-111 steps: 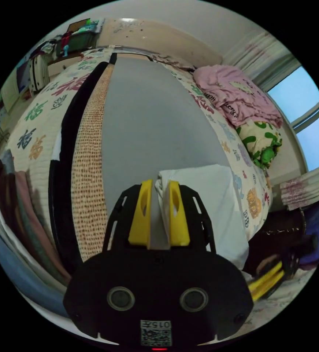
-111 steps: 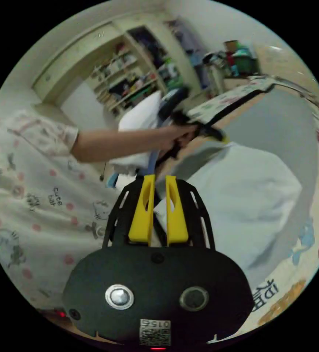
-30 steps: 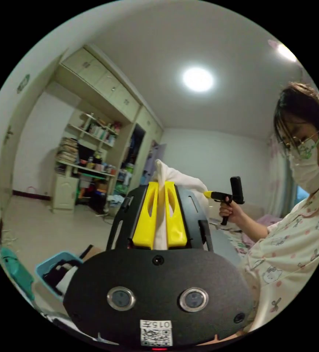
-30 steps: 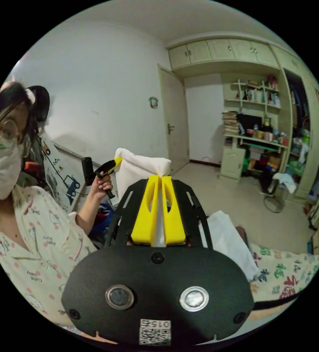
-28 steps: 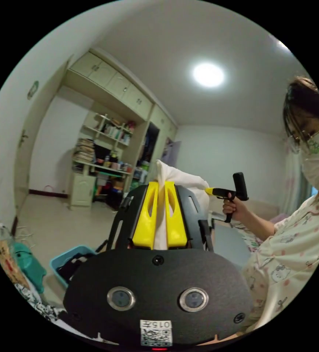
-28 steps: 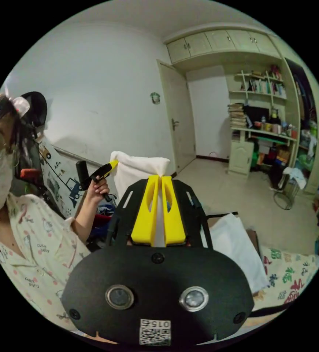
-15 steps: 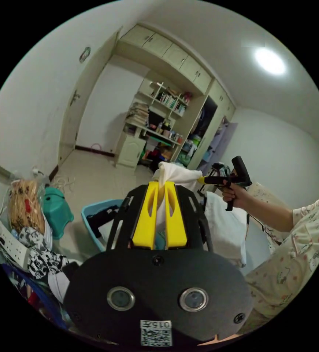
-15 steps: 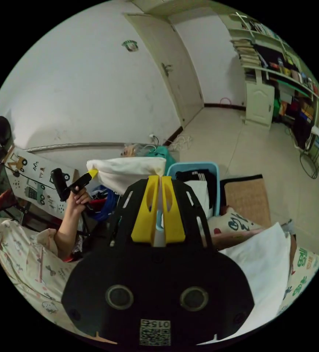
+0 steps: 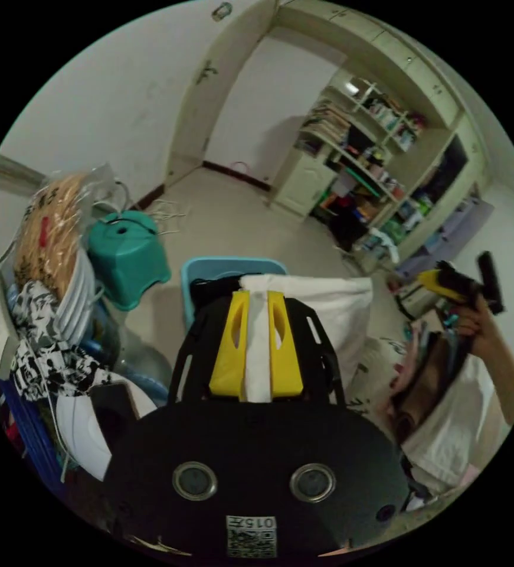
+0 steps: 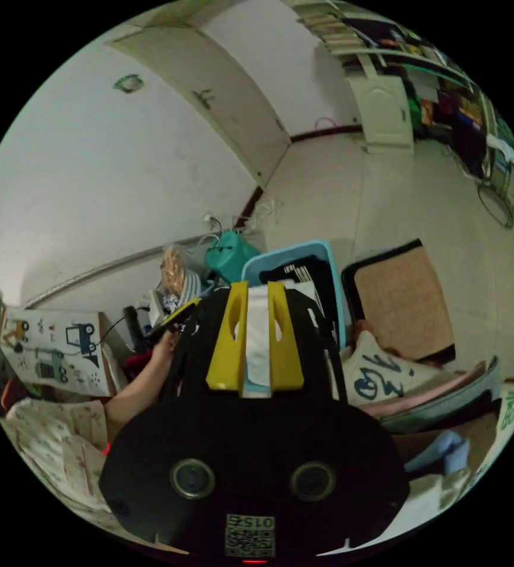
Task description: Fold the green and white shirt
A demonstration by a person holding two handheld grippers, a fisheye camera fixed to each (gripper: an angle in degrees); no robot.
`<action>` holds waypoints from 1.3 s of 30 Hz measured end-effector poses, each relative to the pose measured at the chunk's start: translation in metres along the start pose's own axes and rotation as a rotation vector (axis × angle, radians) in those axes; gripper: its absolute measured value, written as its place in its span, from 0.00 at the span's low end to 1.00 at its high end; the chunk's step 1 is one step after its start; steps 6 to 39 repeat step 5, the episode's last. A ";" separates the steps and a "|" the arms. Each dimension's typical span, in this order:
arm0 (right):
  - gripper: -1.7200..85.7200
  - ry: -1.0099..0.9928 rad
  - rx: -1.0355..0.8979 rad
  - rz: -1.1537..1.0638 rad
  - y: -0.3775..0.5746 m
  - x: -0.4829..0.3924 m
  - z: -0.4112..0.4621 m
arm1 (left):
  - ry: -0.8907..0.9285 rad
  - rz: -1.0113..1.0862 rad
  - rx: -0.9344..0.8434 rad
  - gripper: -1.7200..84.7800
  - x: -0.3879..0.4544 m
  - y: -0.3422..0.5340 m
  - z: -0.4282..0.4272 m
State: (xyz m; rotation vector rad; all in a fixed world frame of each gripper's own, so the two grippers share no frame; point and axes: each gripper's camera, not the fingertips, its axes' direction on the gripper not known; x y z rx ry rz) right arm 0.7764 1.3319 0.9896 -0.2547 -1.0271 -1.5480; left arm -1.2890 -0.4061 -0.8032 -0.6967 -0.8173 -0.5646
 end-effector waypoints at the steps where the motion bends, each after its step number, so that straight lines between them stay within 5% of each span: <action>1: 0.11 0.012 0.045 -0.074 0.012 -0.011 -0.020 | -0.015 -0.017 0.000 0.09 -0.002 0.001 0.005; 5: 0.15 0.285 0.171 -0.246 0.080 -0.046 -0.104 | 0.054 -0.007 0.029 0.09 0.013 0.022 0.008; 39: 0.15 0.285 0.171 -0.246 0.080 -0.046 -0.104 | 0.054 -0.007 0.029 0.09 0.013 0.022 0.008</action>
